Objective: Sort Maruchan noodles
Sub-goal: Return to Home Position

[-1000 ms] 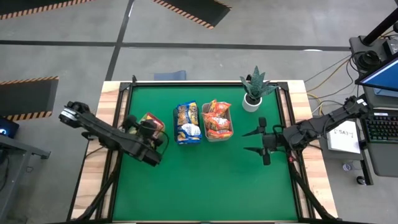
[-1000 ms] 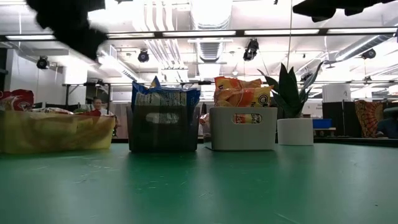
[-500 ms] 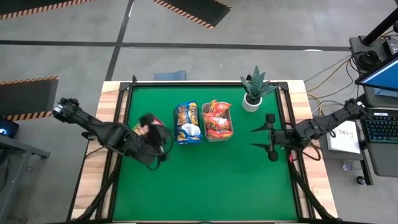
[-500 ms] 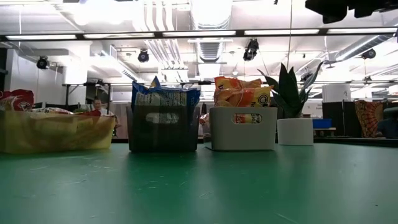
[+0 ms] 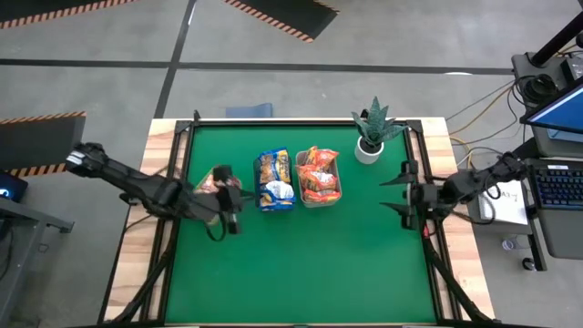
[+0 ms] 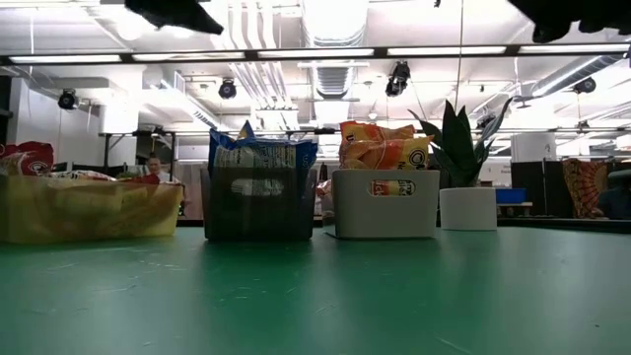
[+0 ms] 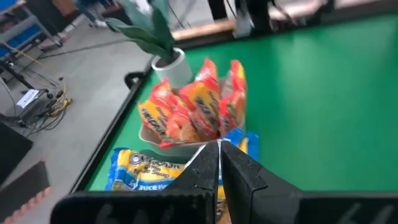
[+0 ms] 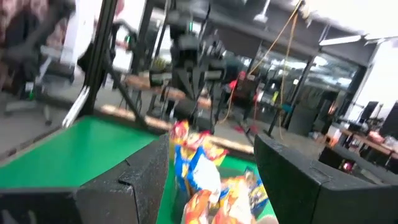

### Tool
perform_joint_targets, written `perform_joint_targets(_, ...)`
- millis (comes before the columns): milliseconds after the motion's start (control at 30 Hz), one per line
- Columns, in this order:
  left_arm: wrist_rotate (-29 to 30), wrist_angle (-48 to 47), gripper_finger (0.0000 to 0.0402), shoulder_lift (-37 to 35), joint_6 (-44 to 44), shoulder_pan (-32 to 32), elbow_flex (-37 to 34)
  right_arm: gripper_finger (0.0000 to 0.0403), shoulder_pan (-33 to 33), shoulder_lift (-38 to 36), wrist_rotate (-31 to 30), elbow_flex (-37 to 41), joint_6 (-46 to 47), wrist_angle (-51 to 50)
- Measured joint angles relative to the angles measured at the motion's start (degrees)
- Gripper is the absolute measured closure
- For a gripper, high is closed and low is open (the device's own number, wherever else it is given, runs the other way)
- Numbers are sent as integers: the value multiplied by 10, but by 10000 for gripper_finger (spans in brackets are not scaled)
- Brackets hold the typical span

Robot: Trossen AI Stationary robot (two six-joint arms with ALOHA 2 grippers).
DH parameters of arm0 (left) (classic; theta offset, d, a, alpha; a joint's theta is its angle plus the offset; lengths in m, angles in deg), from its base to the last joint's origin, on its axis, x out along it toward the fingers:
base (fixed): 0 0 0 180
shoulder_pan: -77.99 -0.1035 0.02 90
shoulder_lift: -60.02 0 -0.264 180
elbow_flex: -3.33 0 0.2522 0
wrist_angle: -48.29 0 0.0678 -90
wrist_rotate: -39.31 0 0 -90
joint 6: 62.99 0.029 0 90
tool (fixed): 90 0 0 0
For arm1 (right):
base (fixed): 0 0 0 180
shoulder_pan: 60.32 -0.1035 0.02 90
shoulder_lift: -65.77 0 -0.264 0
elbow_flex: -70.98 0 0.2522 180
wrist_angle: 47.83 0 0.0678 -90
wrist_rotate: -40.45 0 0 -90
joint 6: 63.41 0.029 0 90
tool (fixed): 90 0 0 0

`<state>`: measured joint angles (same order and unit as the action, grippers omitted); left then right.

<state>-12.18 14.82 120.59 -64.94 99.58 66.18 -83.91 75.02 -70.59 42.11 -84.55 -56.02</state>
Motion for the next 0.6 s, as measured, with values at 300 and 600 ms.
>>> perform_joint_targets(300,-4,196,402,-209,-1,-61,-219,179,1,-92,-3,35,-13,-14)
perform_joint_targets(600,-7,262,402,-349,-7,-93,-353,188,4,-91,-19,40,-17,-9)
